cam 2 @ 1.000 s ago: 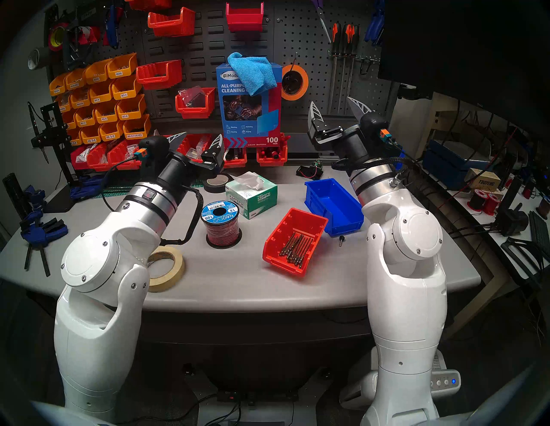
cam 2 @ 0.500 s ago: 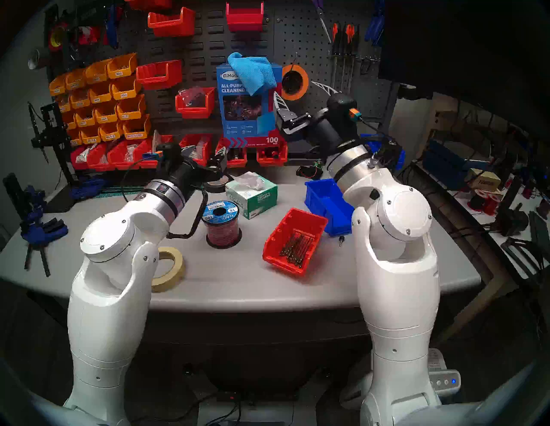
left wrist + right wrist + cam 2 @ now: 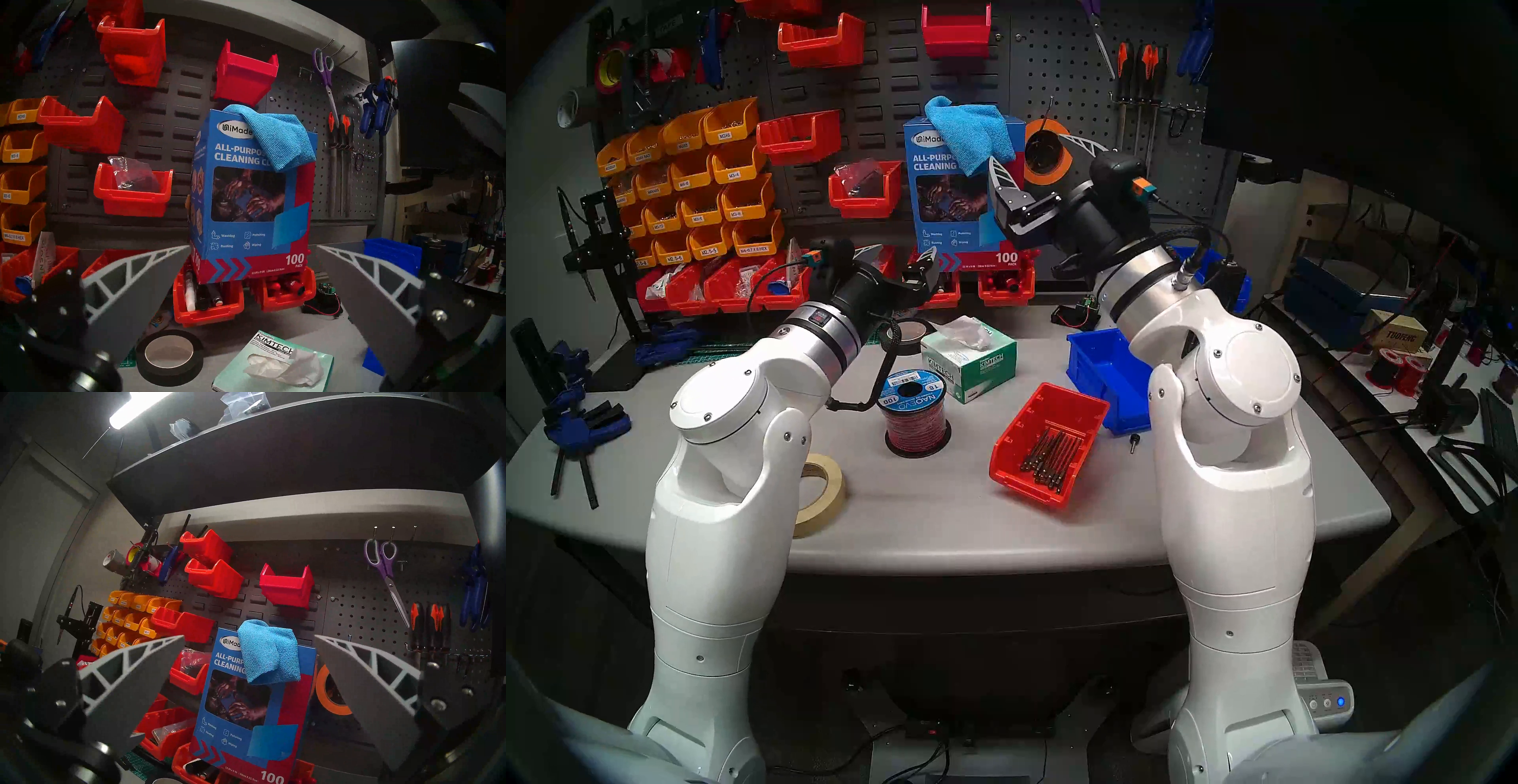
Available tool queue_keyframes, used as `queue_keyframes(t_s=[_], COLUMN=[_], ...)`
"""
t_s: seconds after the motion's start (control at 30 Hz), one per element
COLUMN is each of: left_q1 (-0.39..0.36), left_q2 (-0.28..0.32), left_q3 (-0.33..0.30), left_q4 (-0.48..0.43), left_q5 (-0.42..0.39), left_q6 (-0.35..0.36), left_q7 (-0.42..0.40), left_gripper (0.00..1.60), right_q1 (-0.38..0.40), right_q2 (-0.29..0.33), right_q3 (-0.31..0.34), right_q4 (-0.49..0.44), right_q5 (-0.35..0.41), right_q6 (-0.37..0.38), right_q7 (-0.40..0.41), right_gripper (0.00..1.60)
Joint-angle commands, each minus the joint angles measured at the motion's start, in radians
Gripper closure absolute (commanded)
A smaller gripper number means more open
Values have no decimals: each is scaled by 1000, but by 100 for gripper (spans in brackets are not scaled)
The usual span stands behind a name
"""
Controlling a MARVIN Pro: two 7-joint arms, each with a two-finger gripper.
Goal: Take out a shop towel
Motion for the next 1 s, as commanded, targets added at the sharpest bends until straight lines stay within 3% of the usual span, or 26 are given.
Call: queue_keyframes(t_s=[0.0, 0.37, 0.7, 0.97], left_q1=[-123, -195, -279, -313], left_q2=[-23, -24, -22, -43], left_q3=[22, 46, 17, 2], left_q4=[40, 142, 224, 269], left_q5=[10, 72, 157, 169], left_q6=[-4, -18, -37, -40], left_q7=[-22, -47, -46, -72], left_gripper=[0, 0, 0, 0], right_q1=[104, 197, 268, 306], right_q2=[-7, -1, 6, 16], right_q3=[39, 62, 45, 35], right_q4=[3, 68, 129, 164], right_q5=[9, 22, 30, 34], right_q6=[15, 72, 119, 144], right_q7=[-16, -14, 0, 15], right_gripper=[0, 0, 0, 0])
